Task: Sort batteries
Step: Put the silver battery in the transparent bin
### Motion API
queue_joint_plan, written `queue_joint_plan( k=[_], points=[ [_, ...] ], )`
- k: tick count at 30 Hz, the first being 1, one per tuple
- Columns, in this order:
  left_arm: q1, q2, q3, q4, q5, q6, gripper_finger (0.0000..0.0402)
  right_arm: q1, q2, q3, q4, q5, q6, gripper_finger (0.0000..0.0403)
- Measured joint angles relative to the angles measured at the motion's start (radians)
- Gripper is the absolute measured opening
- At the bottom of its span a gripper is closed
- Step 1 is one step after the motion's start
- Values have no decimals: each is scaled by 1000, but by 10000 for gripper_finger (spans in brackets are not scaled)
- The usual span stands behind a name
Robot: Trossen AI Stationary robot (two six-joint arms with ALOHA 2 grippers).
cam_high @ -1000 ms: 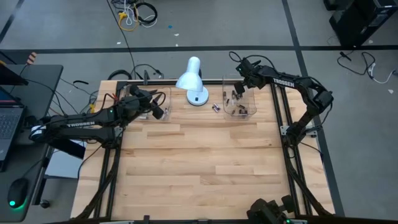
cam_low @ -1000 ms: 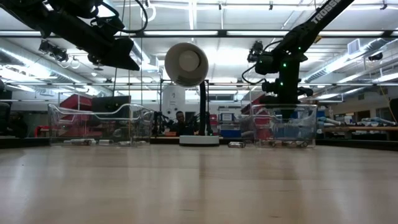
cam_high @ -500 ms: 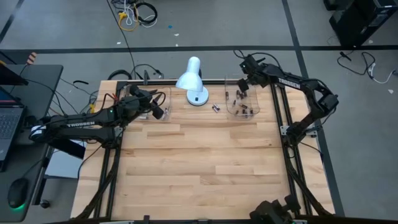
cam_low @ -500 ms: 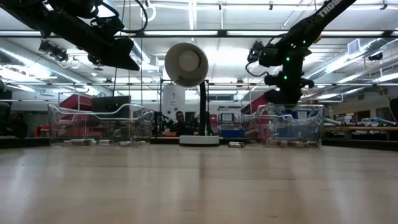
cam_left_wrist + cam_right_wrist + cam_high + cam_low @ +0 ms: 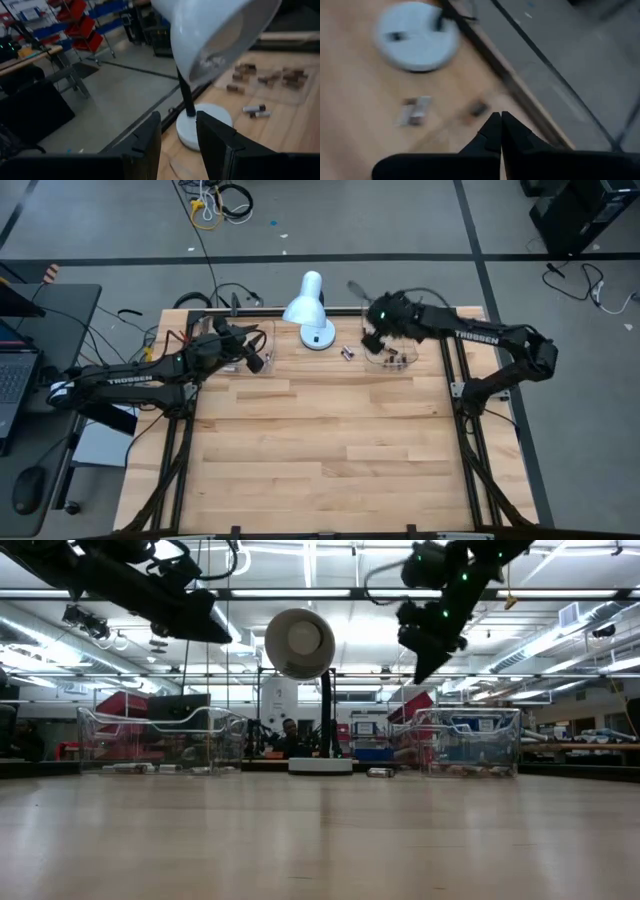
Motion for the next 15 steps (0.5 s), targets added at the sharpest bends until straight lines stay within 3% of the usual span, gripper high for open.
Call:
queue_joint_plan(
  k=[10,15],
  points=[
    [-4,-34,0,206,0,112,122,326,6,0,100,-14,-72,0],
    [-22,-66,1,312,0,131,122,405,117,10,185,-8,-41,0]
  ],
)
